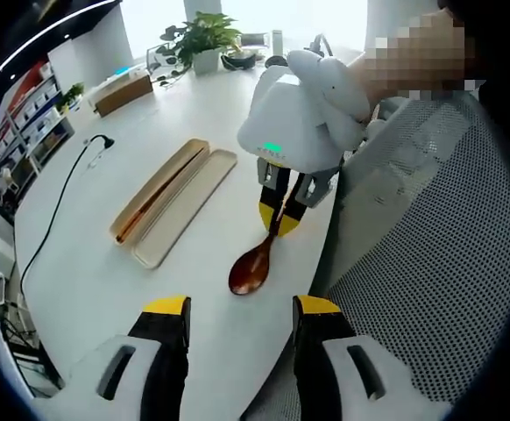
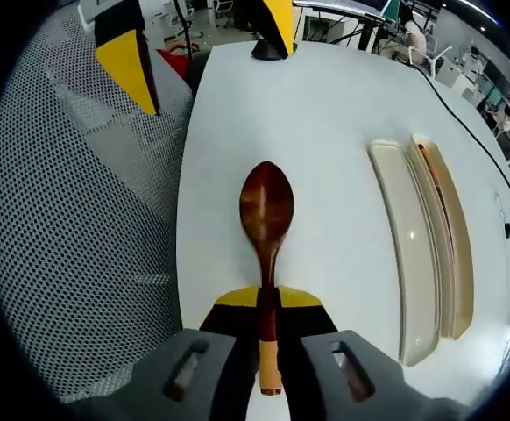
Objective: Arrange the utensils inside the cutlery case until each visible utensil rests in its matching compartment.
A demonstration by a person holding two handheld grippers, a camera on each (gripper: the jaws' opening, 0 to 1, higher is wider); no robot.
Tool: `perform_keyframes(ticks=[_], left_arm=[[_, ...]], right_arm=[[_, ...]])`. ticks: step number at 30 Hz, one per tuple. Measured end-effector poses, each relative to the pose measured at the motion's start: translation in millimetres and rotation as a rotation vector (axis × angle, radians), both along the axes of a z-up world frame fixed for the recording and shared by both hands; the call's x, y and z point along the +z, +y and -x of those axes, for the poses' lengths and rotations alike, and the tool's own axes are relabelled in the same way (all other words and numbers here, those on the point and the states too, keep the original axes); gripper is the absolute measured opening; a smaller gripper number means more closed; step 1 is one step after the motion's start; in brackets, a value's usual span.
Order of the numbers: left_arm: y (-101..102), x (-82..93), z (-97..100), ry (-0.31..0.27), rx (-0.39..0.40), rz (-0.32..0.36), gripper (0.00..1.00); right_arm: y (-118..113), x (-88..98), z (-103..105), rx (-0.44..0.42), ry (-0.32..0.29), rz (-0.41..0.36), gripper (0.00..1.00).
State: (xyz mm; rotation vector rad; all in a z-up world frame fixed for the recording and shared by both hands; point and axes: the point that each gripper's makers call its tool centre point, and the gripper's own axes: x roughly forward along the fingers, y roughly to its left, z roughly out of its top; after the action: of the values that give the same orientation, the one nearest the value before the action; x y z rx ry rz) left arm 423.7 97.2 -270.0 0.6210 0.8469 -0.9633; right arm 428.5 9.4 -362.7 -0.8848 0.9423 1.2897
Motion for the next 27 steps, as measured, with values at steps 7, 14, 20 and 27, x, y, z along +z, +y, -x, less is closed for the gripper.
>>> perform_keyframes(ticks=[7, 14, 20, 27], left_arm=[[-0.2, -0.1, -0.2, 0.000, -0.002, -0.001, 0.48], [0.5, 0.4, -0.9, -0.002, 0.002, 0.000, 0.48], [1.6, 0.8, -1.1, -0.002, 0.005, 0.000, 0.48], [1.9, 0.6, -0.7, -0.001, 0.006, -0.002, 0.48]], right_arm=[[0.2, 0.4, 0.3, 0.031, -0.012, 0.002, 0.01], [1.5, 0.7, 0.0, 0.028, -0.005, -0.020, 0.00], [4.6, 1.2, 2.6, 0.046, -0.008, -0.021, 0.00], [5.8, 4.3, 0.4, 0.041, -0.009, -0.035, 0.00]])
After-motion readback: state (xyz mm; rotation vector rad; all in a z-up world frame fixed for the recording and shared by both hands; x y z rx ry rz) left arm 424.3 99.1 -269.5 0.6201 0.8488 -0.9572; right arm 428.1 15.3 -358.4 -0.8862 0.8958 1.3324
